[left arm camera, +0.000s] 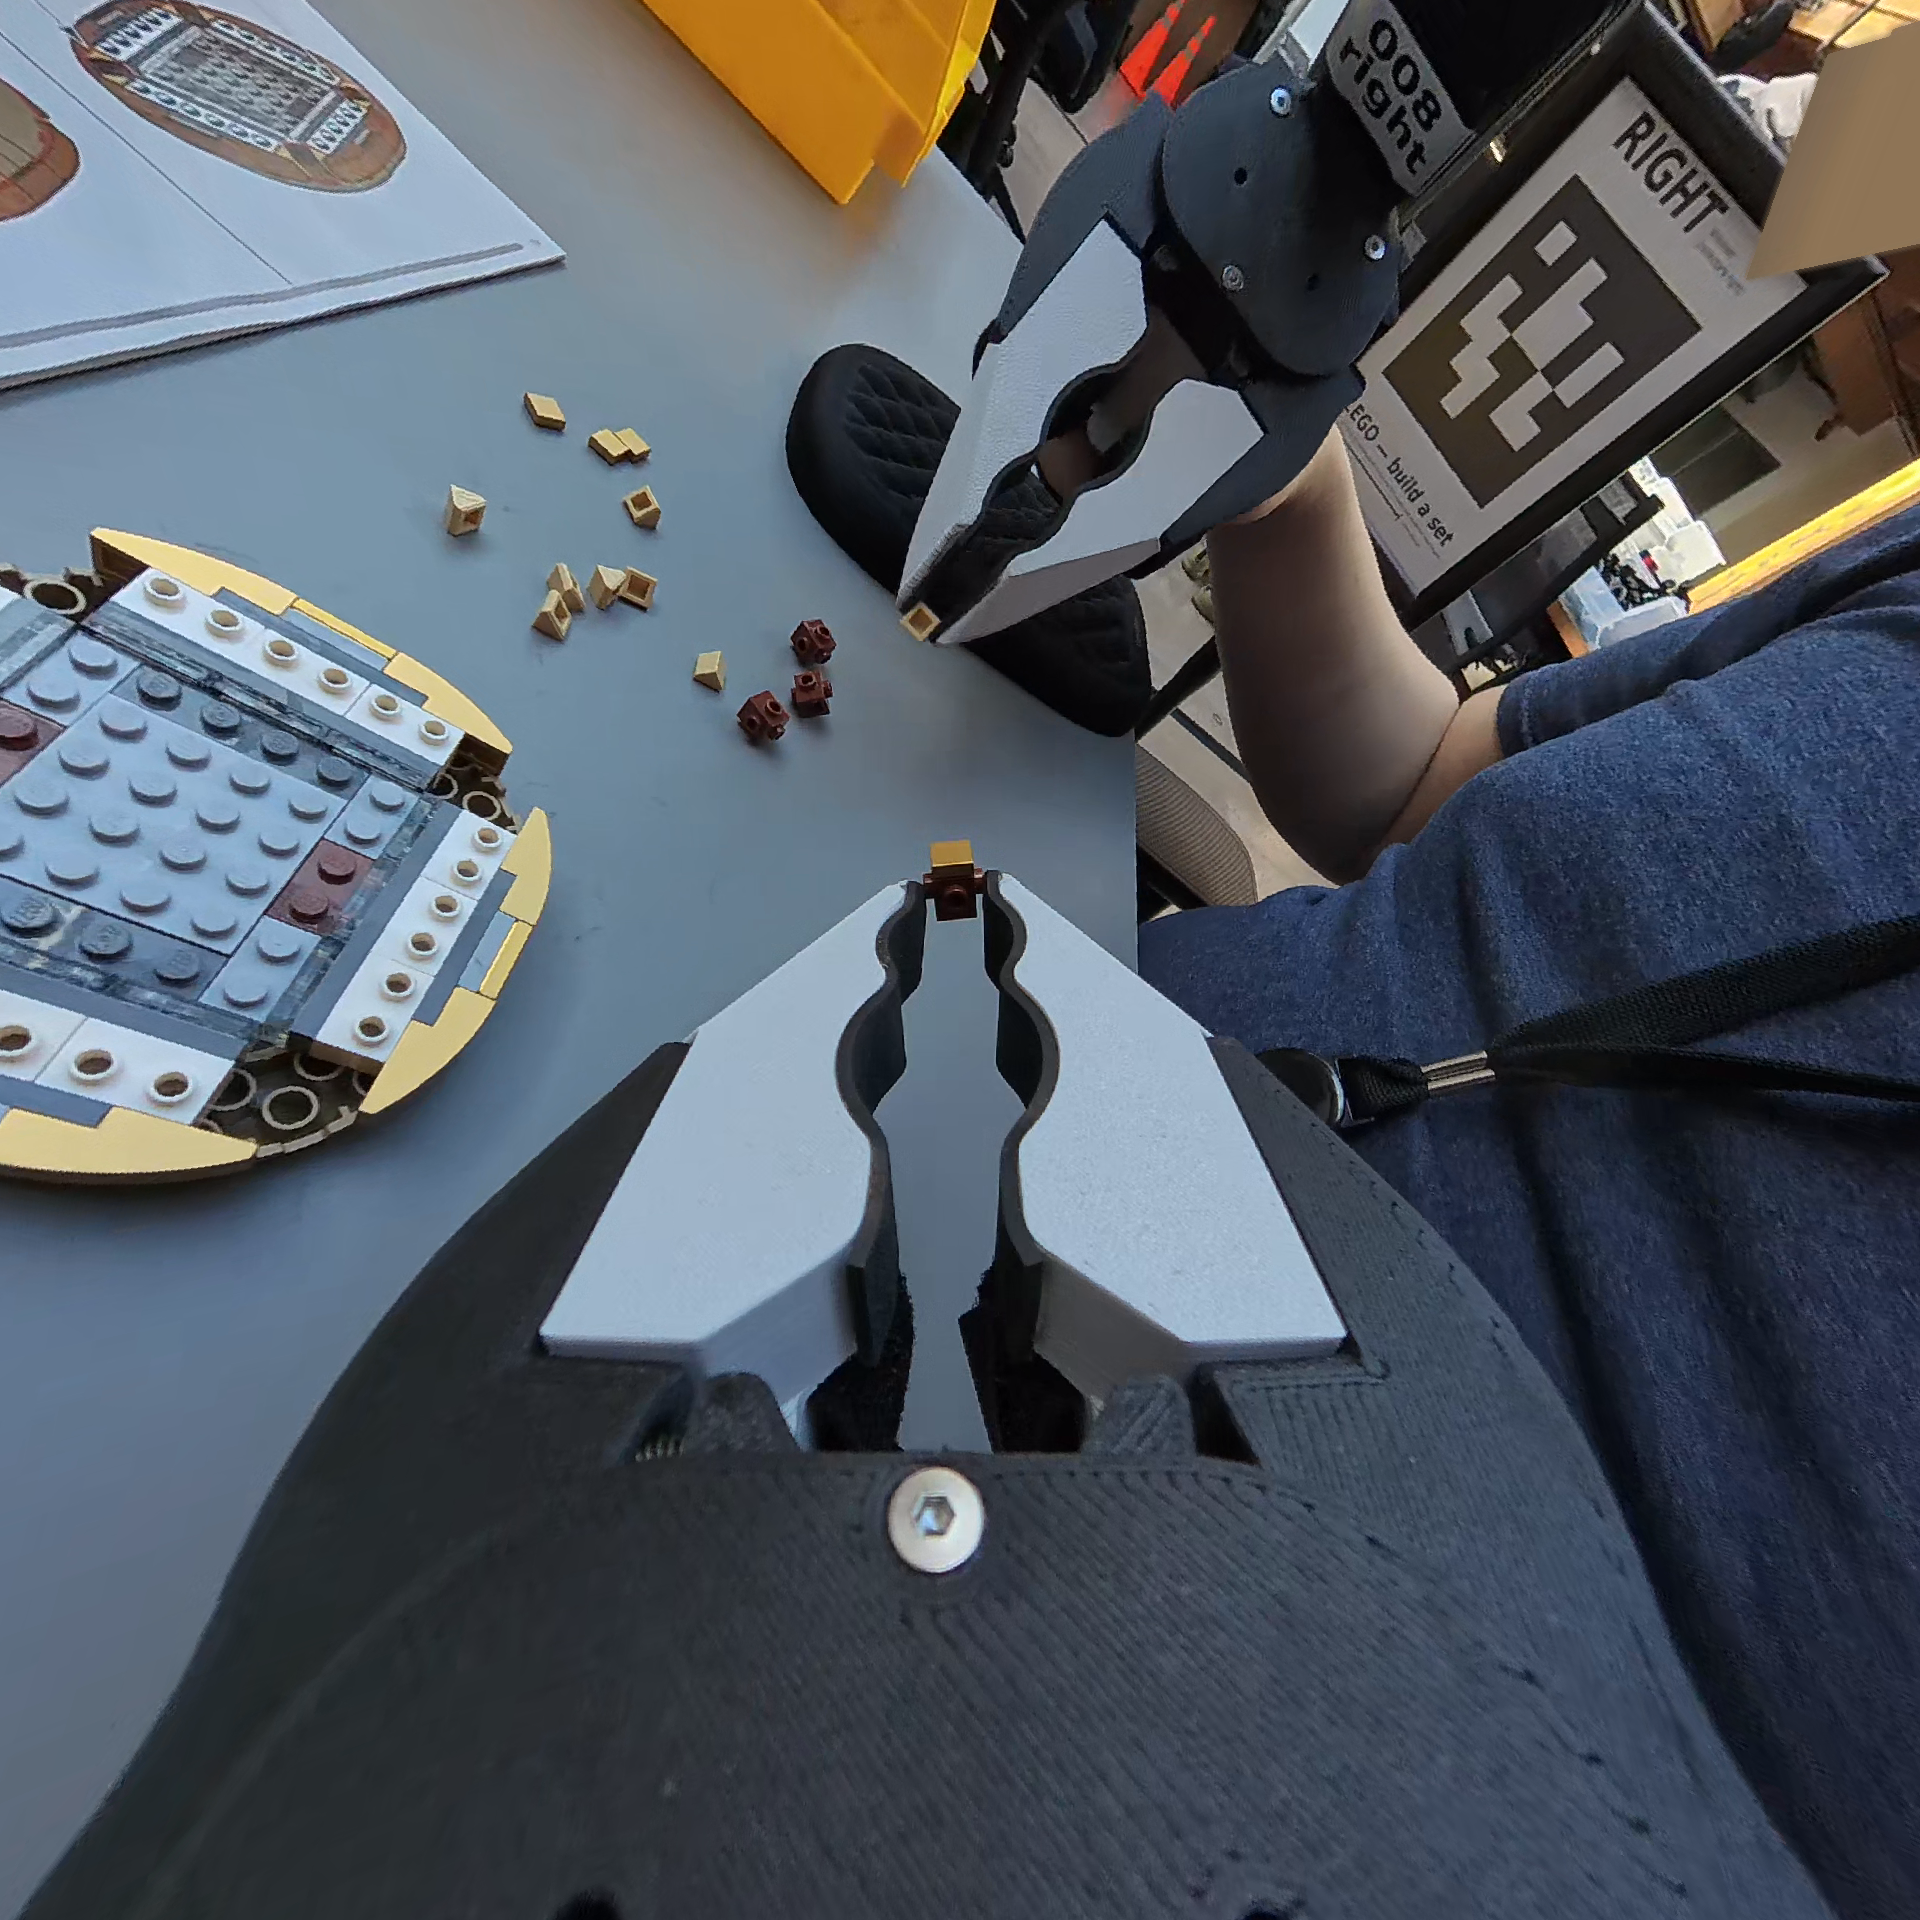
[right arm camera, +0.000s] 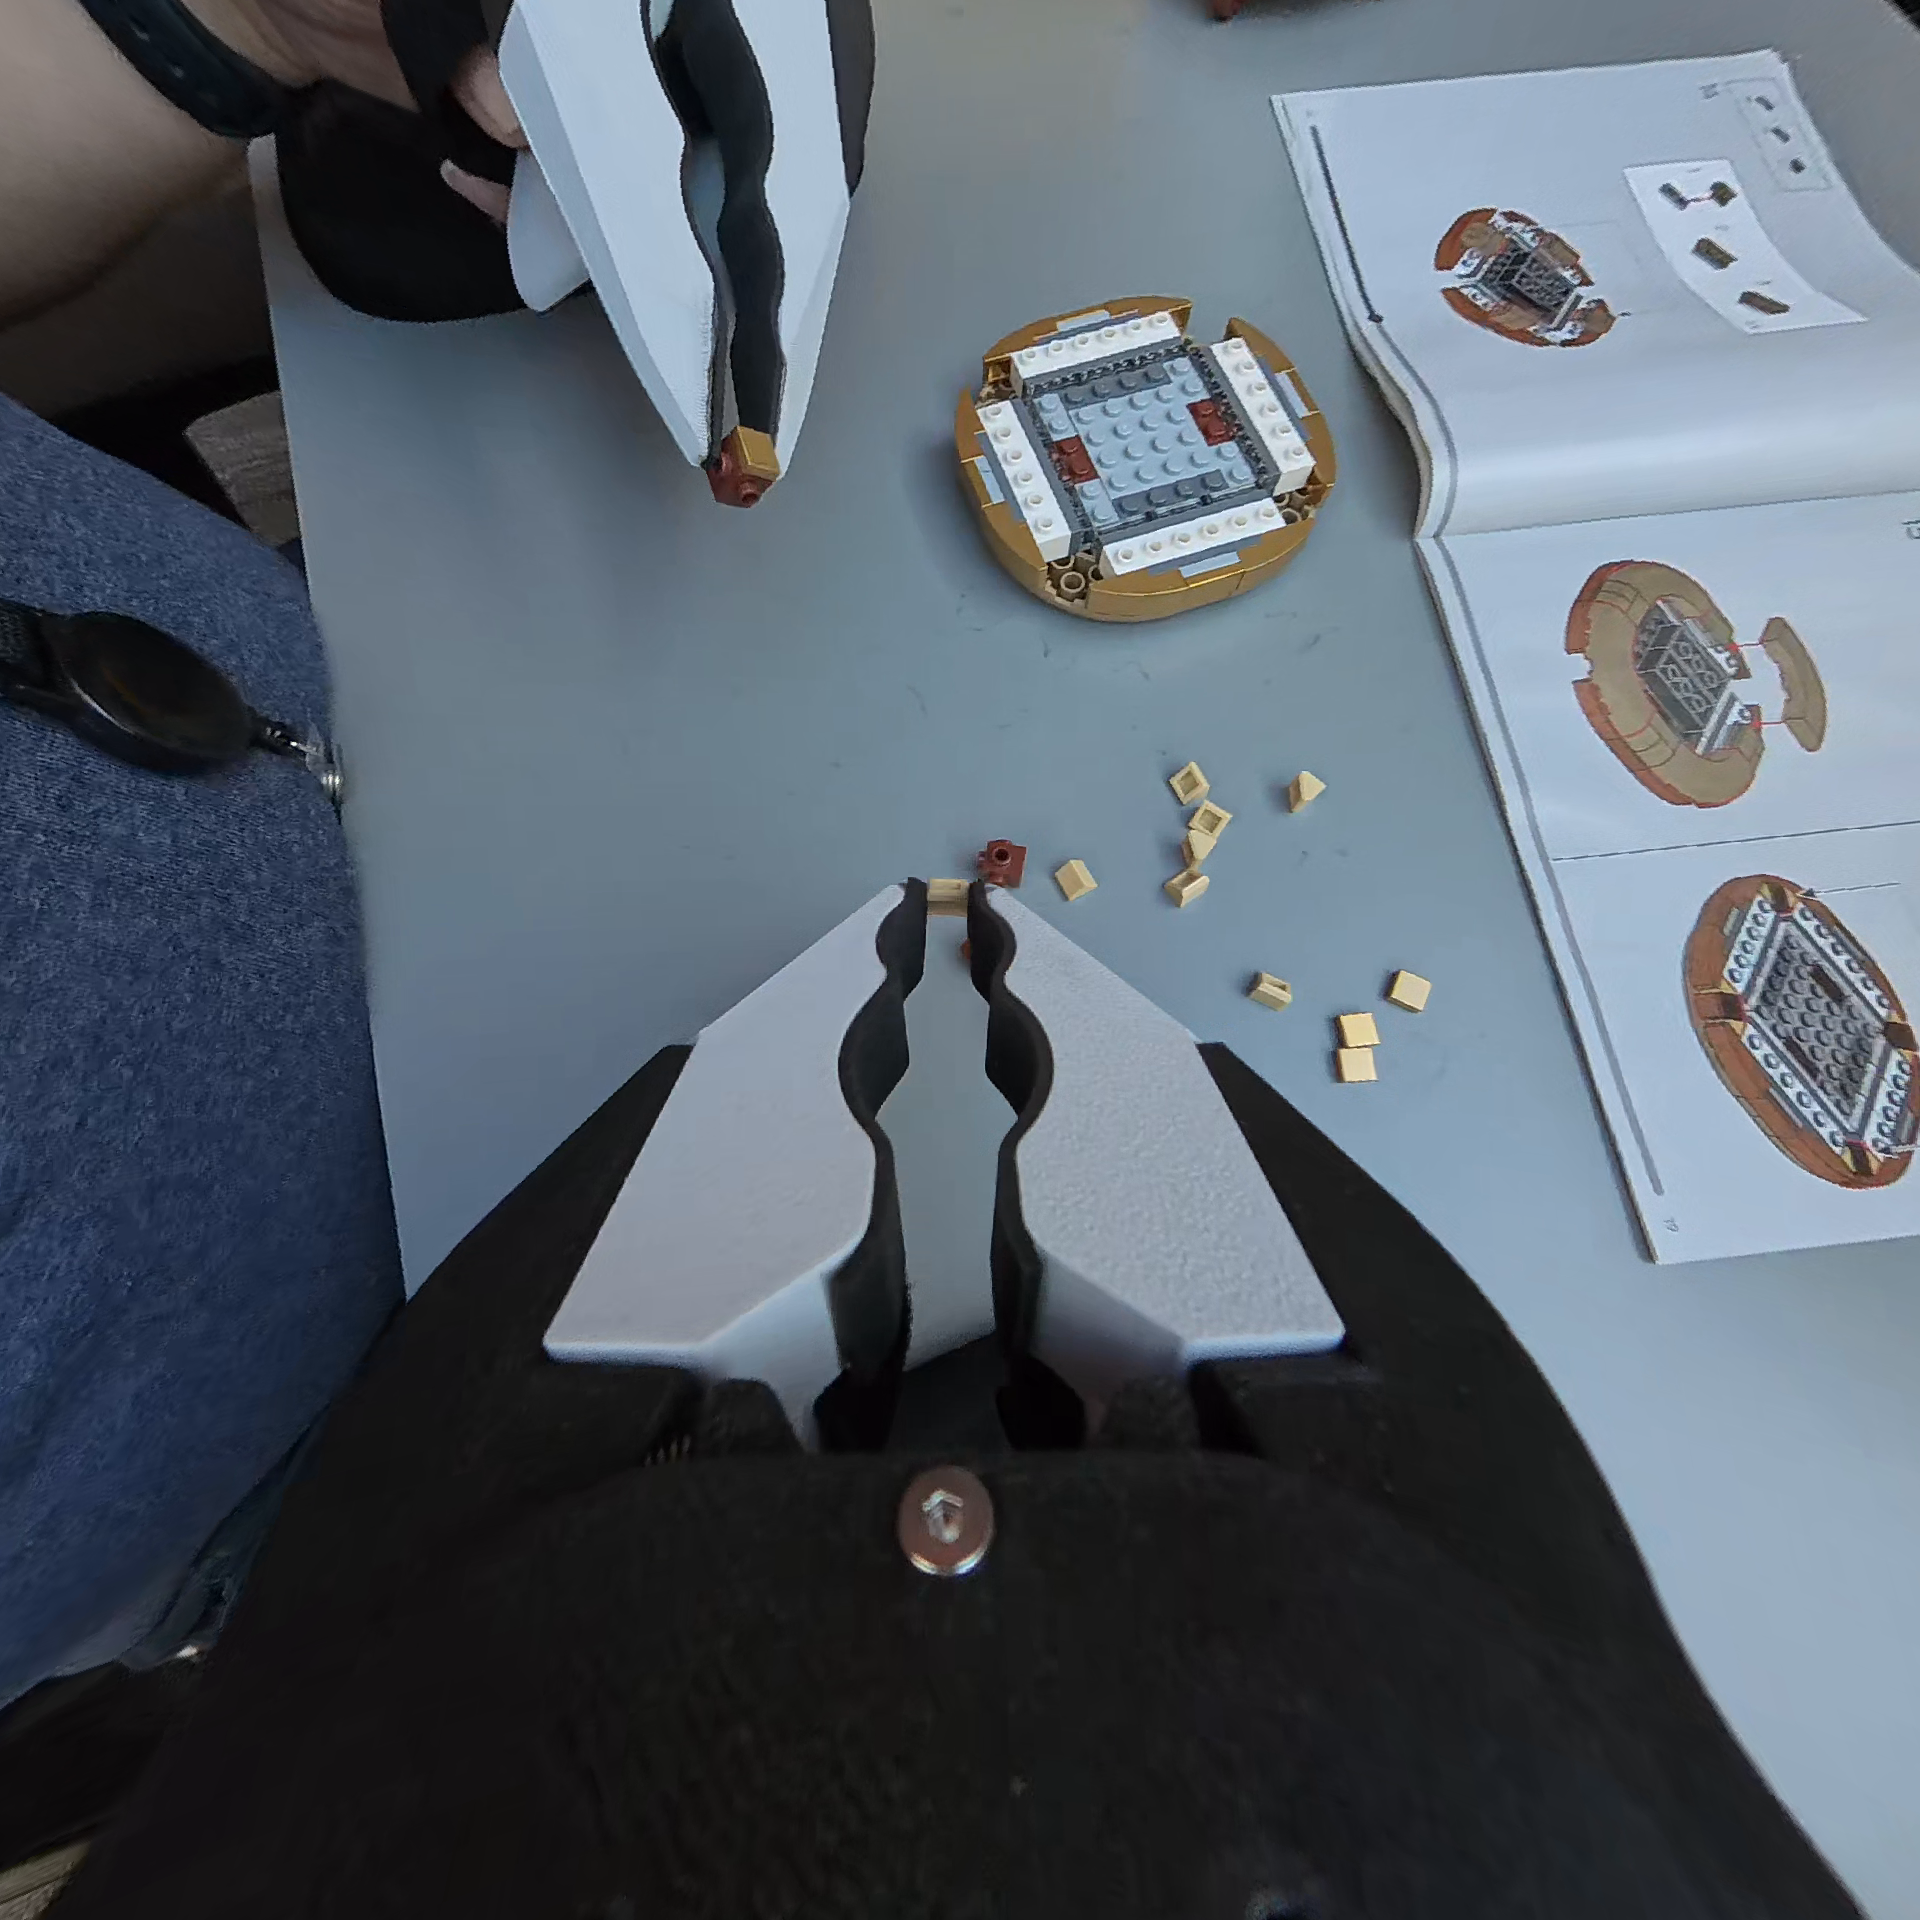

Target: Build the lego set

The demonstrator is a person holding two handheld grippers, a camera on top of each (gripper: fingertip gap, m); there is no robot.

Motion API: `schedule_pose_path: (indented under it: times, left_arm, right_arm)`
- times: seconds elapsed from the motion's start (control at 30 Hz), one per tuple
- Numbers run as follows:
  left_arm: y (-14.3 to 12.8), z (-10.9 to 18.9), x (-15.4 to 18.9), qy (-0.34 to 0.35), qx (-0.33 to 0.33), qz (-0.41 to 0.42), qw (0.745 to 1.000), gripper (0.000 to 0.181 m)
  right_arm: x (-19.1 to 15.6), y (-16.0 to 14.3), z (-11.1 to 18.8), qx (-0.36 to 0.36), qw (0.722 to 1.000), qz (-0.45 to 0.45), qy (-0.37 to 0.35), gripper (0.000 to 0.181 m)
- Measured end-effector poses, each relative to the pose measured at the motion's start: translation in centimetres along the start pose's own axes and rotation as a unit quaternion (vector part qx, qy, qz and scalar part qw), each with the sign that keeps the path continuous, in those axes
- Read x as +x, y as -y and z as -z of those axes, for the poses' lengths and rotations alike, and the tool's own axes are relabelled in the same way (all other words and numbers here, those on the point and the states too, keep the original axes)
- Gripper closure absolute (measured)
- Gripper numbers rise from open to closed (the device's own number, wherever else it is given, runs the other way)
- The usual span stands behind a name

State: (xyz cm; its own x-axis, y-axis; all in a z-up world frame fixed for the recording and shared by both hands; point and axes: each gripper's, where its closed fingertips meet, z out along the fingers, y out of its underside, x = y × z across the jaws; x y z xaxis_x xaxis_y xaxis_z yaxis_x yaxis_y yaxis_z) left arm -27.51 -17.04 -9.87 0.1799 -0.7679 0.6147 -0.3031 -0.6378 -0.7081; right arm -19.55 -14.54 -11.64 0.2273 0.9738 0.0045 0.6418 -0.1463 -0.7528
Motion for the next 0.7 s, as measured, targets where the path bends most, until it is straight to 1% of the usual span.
schedule_pose_path:
  times: [0.1,0.2,0.4,0.5,0.6,0.7]
  left_arm:
    - [-0.4,-0.3,0.0,0.0,-0.008,-0.003,1.0,0.172]
    - [-0.5,-0.3,0.0,0.004,-0.011,-0.008,1.0,0.172]
    - [-0.1,0.1,-0.3,0.009,0.003,-0.013,1.0,0.172]
    - [0.4,0.1,0.0,0.002,0.01,-0.021,1.0,0.172]
    - [0.4,-0.1,0.3,0.005,0.002,-0.037,0.999,0.172]
    - [0.1,-0.4,0.4,0.011,-0.007,-0.045,0.999,0.172]
  right_arm:
    - [-0.4,-0.9,-0.3,-0.024,1.0,0.0,0.019,0.174]
    - [0.2,-2.0,0.2,-0.051,0.999,0.0,0.014,0.174]
    - [1.3,-2.0,1.7,-0.038,0.999,-0.02,0.018,0.174]
    - [1.5,-2.7,1.9,-0.056,0.998,-0.025,0.027,0.174]
    - [2.1,-3.4,2.4,-0.077,0.996,-0.035,0.029,0.173]
    - [2.5,-3.3,3.1,-0.076,0.995,-0.052,0.037,0.173]
